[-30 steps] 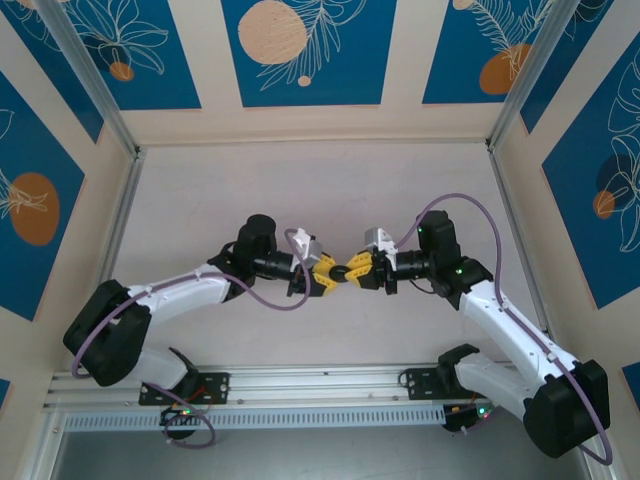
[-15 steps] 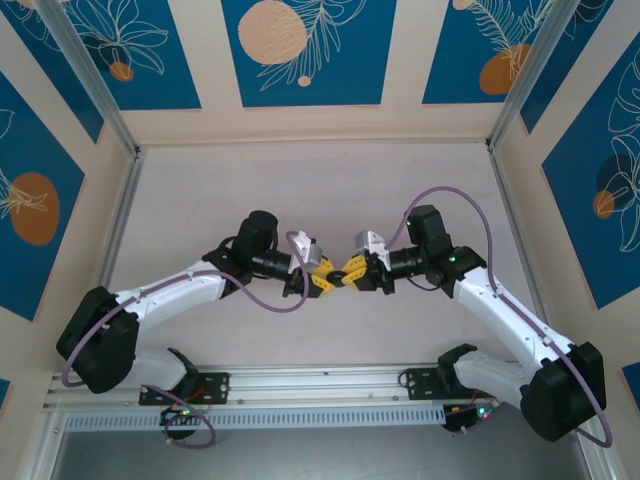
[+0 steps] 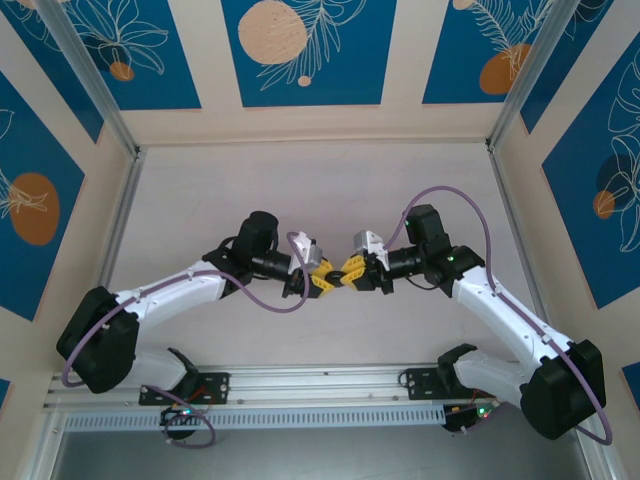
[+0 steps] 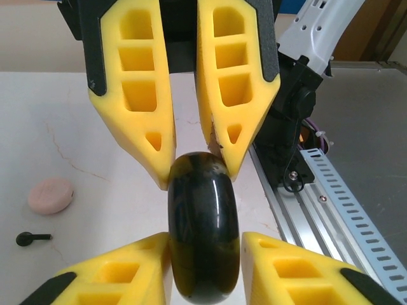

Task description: Insert wireless bluetooth earbuds into charging case

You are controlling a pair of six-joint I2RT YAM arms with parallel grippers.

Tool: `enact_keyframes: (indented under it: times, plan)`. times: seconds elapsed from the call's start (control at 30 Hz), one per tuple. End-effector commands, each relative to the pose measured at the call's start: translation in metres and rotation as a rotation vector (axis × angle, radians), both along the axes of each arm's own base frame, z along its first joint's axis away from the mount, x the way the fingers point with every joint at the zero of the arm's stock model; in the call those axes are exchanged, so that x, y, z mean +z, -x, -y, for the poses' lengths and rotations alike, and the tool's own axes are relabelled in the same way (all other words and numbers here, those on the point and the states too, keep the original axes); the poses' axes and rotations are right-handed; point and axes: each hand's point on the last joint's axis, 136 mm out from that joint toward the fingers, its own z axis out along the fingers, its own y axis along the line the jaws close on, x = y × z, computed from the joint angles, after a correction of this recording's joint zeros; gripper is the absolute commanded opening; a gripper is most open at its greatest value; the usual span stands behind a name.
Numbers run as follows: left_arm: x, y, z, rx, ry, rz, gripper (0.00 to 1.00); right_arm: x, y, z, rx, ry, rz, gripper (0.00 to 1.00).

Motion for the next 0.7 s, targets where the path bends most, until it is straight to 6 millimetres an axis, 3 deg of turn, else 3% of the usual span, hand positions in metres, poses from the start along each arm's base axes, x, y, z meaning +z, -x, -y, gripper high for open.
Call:
enact_keyframes:
  times: [0.0,0.2,0.4,0.67]
  plan:
    - [0.0055,0.0041,0.0025,-0.027,0.008,0.005,0.28,0.0116,0.0004,-0.0025,0.013,-0.027,0.032,0.17]
    - [0.0041,0.0046,0.0024,-0.028,0.004,0.004,0.19,0.0104,-0.0004,-0.0023,0.005,-0.026,0.027,0.18]
    - [0.0082,0.0046,0.0025,-0.023,0.015,0.014,0.18,0.0068,-0.0044,-0.002,-0.023,-0.019,0.015,0.42]
    - [0.0117,0.0025,0.0035,-0.01,0.029,0.017,0.18,0.0062,-0.0032,-0.0047,-0.013,-0.03,-0.022,0.5]
